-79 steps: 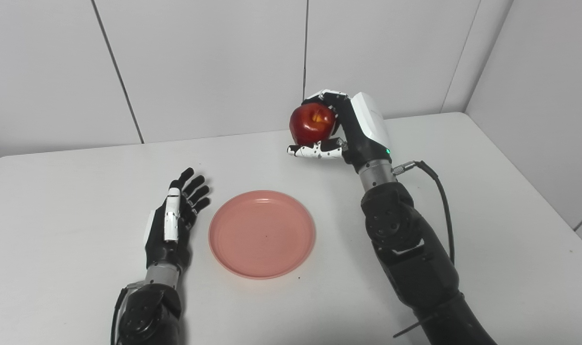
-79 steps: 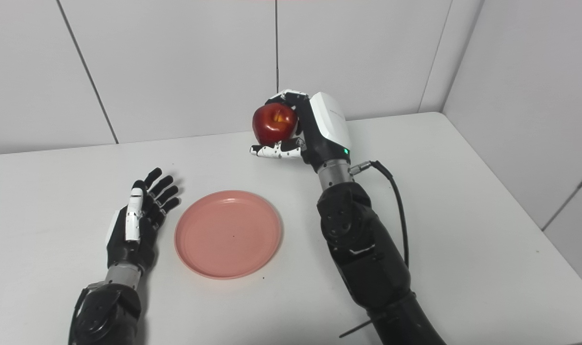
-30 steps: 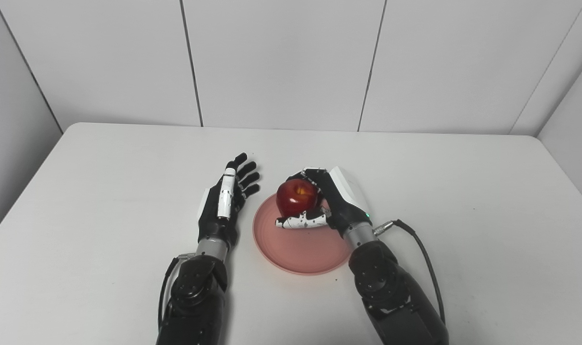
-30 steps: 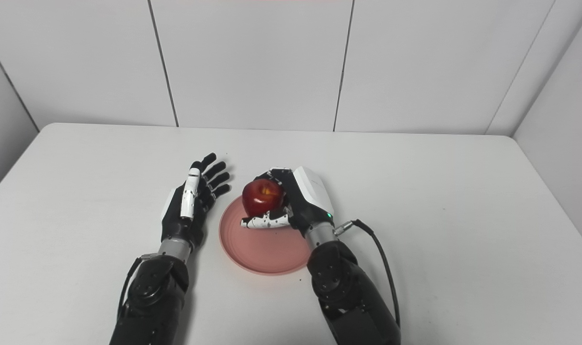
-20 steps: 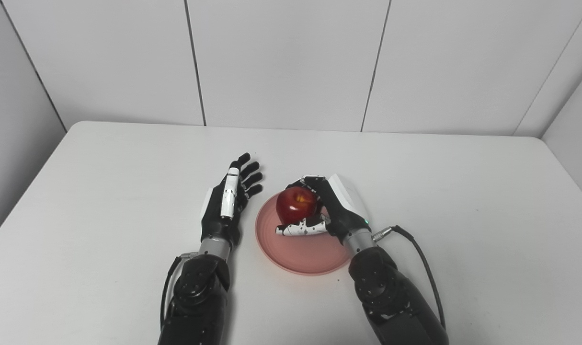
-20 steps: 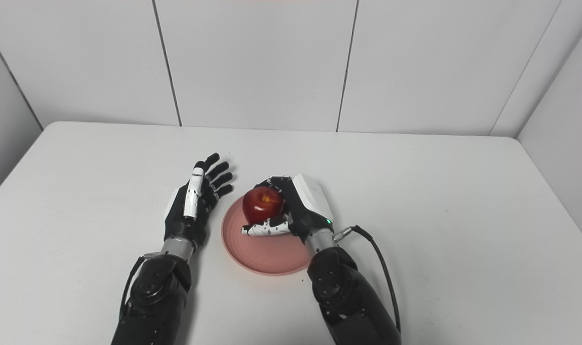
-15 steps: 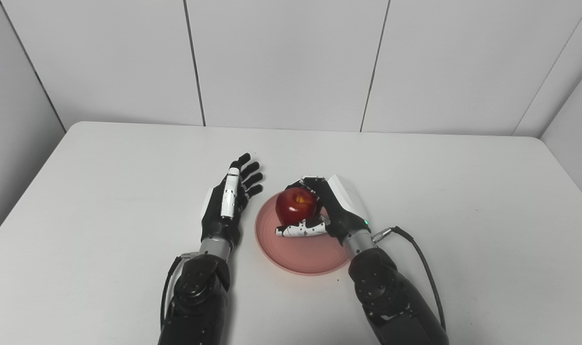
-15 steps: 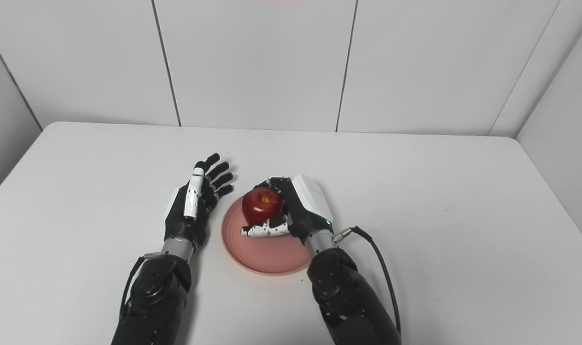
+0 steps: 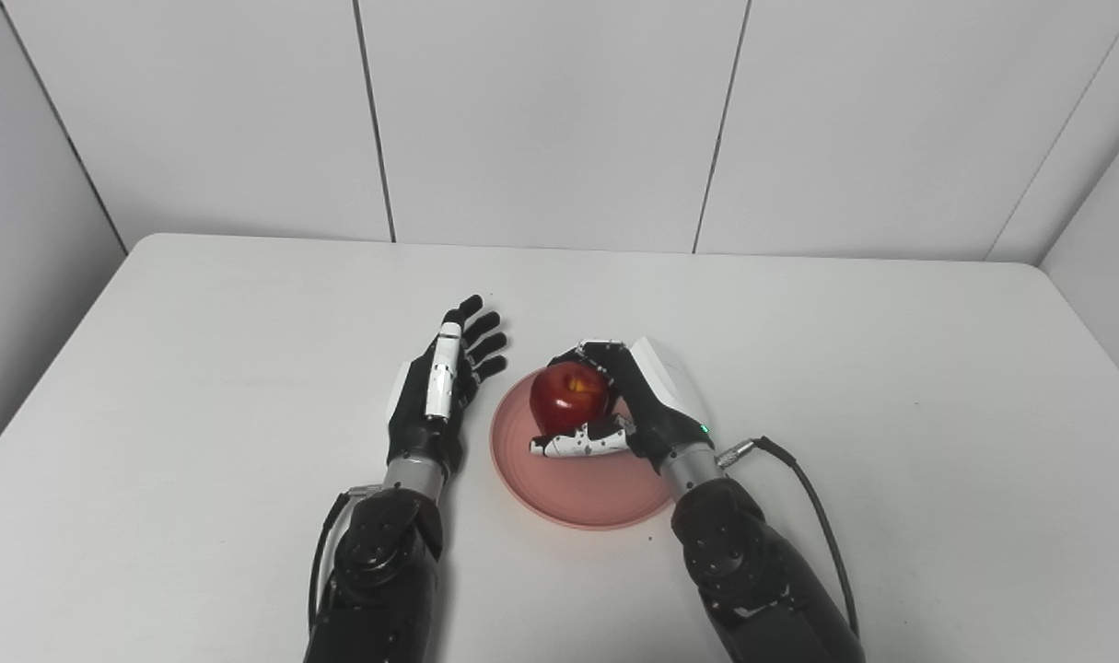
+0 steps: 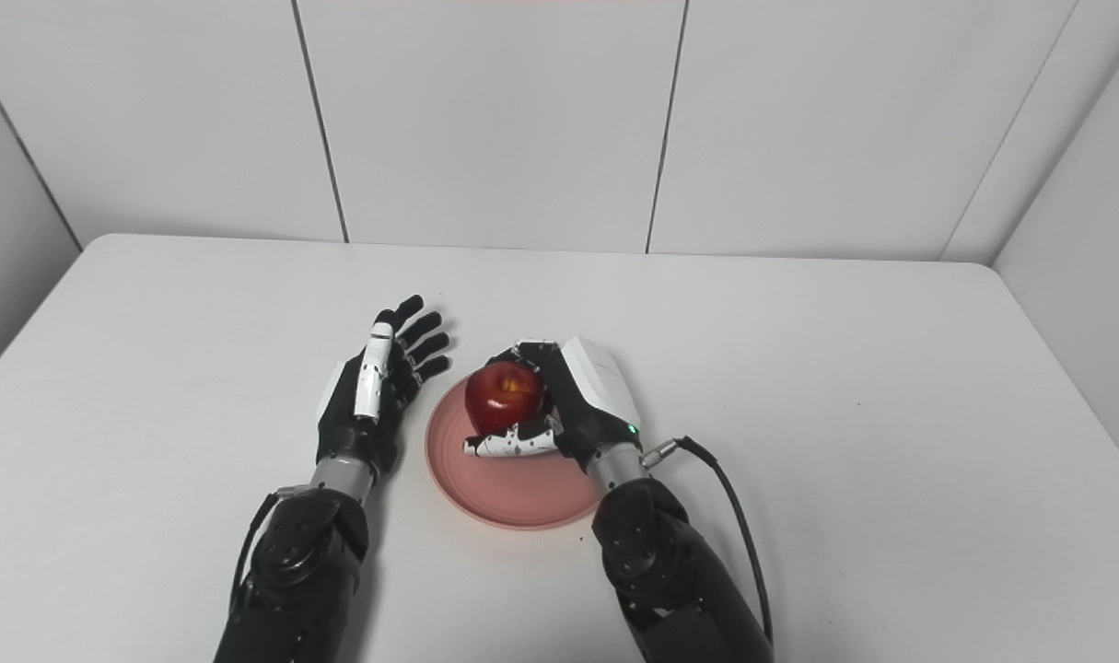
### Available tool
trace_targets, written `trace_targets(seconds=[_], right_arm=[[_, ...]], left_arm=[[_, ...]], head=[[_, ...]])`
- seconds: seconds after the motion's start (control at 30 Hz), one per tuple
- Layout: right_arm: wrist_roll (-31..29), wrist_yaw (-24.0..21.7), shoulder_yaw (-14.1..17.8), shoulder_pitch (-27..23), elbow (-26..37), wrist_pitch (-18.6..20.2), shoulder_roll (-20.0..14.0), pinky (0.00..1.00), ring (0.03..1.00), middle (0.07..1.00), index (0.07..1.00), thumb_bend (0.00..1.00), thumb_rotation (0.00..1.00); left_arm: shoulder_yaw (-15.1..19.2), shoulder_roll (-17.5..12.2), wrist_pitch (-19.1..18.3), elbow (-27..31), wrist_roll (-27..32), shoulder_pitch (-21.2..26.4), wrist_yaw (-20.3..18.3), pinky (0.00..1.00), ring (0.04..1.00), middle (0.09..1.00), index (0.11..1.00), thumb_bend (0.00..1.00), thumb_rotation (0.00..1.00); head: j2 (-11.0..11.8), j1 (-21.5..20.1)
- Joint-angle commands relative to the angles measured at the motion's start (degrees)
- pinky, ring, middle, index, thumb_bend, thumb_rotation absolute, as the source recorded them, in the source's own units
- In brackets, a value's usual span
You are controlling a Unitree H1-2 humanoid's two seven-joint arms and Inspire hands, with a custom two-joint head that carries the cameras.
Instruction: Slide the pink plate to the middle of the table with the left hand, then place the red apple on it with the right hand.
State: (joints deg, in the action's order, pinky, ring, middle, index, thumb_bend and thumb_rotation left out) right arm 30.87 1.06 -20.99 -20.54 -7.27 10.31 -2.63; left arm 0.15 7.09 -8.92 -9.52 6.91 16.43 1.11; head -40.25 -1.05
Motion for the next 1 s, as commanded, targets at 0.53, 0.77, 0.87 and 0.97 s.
trace_targets(seconds=[0.53, 0.77, 0.87, 0.97], right_arm=[[0.62, -4.36, -0.22, -0.63, 4.22, -0.17, -0.94, 0.60, 0.680, 0.724, 0.739, 1.00, 0.35], [1.18, -5.96, -0.08, -0.37, 6.15, 0.74, -1.07, 0.63, 0.717, 0.760, 0.769, 1.00, 0.40], [1.82, -6.26, -0.01, -0.28, 7.03, 0.84, -1.12, 0.68, 0.752, 0.783, 0.786, 1.00, 0.41], [2.56, -6.36, 0.14, -0.14, 7.73, 0.71, -1.18, 0.70, 0.768, 0.796, 0.801, 1.00, 0.42]], left_arm=[[-0.35, 0.61, -0.12, 1.40, -0.65, 1.54, 0.38, 0.83, 0.846, 0.863, 0.861, 0.39, 1.00], [-0.49, 0.40, -0.33, 1.53, -0.80, 1.44, 0.26, 0.82, 0.847, 0.863, 0.861, 0.41, 1.00], [-0.48, 0.36, -0.14, 1.48, -0.84, 1.43, 0.26, 0.82, 0.845, 0.861, 0.859, 0.41, 1.00], [-0.34, 0.42, 0.00, 1.33, -0.75, 1.46, 0.37, 0.82, 0.841, 0.858, 0.856, 0.41, 1.00]], head=[[-0.50, -0.12], [-0.57, -0.18], [-0.56, -0.21], [-0.53, -0.35]])
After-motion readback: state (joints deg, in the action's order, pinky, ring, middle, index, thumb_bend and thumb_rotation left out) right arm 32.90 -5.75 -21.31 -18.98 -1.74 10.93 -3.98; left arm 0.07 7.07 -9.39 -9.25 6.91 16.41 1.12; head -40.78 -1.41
